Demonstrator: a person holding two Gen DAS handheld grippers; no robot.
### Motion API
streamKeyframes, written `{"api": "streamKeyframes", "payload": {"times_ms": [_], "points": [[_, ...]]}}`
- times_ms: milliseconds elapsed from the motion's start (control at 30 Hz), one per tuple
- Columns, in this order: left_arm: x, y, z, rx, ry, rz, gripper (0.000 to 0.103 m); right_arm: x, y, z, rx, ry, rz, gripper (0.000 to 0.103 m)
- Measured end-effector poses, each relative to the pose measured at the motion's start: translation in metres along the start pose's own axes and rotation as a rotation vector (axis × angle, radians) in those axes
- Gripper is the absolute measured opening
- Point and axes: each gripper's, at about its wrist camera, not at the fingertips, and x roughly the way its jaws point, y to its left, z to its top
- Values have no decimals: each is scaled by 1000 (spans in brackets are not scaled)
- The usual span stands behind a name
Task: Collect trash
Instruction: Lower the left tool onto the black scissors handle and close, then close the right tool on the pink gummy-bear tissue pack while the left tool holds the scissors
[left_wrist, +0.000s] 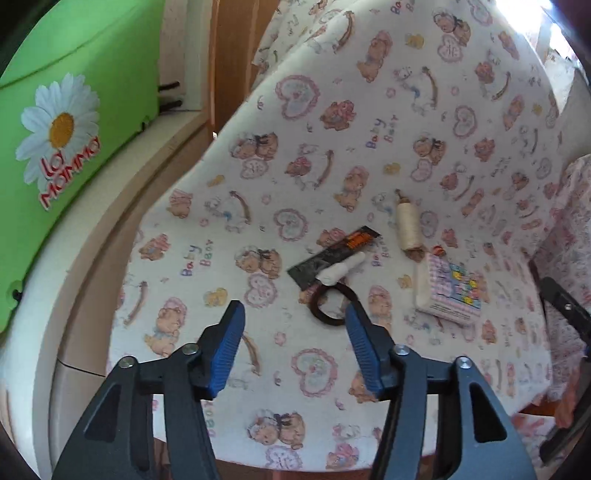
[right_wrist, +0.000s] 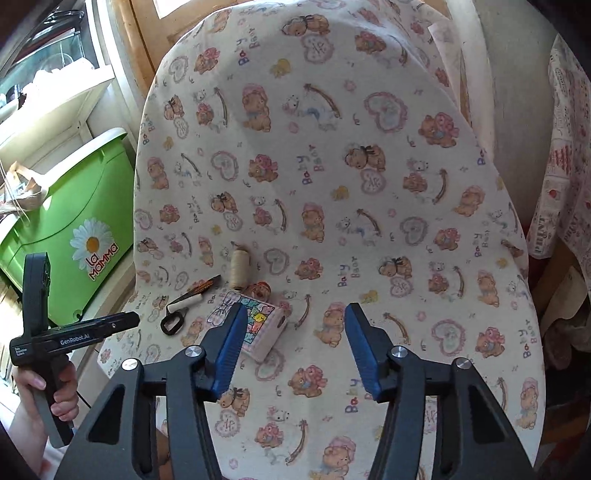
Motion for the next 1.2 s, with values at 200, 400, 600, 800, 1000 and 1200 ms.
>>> {"api": "streamKeyframes", "payload": {"times_ms": [200, 400, 600, 800, 1000, 1200], "points": [[22, -7, 0, 1, 37, -35, 73, 17, -1, -2, 62, 55, 68, 56], [35, -15, -6, 56, 28, -5, 26, 38, -4, -9, 134, 117, 90, 62], [26, -22, -11, 120, 50, 7, 3, 44, 9, -10, 57, 127, 73, 73], [-11, -13, -11, 83, -29, -11, 3, 57, 28, -3, -64, 155, 65, 92], [-37, -10, -6, 71, -105, 8, 3, 74, 45, 8, -238, 104, 3, 92], [-38, -19, -7, 134, -130, 75, 3, 89, 60, 4, -313, 169, 130, 92]]}}
